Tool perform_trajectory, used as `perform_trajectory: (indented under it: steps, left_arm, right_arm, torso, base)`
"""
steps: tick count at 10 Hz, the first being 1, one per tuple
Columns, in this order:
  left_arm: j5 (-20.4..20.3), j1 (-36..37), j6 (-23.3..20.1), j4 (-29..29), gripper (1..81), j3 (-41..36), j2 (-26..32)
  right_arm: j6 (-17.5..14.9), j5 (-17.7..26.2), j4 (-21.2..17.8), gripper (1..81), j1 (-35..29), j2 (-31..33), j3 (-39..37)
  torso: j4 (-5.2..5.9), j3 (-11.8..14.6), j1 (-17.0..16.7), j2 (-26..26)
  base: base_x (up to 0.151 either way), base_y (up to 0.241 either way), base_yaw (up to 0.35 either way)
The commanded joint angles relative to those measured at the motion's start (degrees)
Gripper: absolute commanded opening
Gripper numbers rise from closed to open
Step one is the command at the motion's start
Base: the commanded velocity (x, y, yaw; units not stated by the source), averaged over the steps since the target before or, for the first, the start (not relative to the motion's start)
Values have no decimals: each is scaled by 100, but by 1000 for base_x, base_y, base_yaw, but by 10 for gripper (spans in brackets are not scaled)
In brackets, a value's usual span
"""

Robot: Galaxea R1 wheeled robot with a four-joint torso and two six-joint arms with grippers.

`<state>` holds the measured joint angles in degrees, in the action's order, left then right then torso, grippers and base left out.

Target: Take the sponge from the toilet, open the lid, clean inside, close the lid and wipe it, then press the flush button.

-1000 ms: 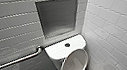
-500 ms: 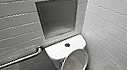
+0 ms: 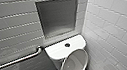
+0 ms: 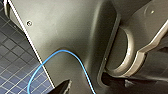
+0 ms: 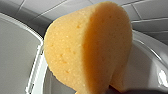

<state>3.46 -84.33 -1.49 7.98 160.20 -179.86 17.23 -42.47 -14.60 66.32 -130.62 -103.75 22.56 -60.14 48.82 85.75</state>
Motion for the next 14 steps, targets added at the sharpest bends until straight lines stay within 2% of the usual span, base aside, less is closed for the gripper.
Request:
perform_trajectory:
  steps: [1,3,7,12,14]
  left_arm:
    - [480,-44,-27,10,811,21,11]
    - [471,-44,-27,10,811,21,-15]
    - [471,-52,-27,10,811,21,-42]
    - [436,-53,-27,10,811,21,-50]
    - [418,-44,-27,10,811,21,-50]
  right_arm:
    - [88,-24,10,10,342,192,339]
    - [88,-348,19,10,694,165,409]
    - [97,-674,159,10,1222,104,664]
    - [106,-947,677,10,1319,551,1419]
    - [53,-869,722,10,1179,780,1762]
  torso:
    - [0,0,0,0]
    - [0,2,0,2]
    - [0,2,0,2]
    - [0,2,0,2]
    - [0,2,0,2]
  base:
    - [0,0,0]
    - [0,0,0]
    - [0,0,0]
    - [0,0,0]
    - [0,0,0]
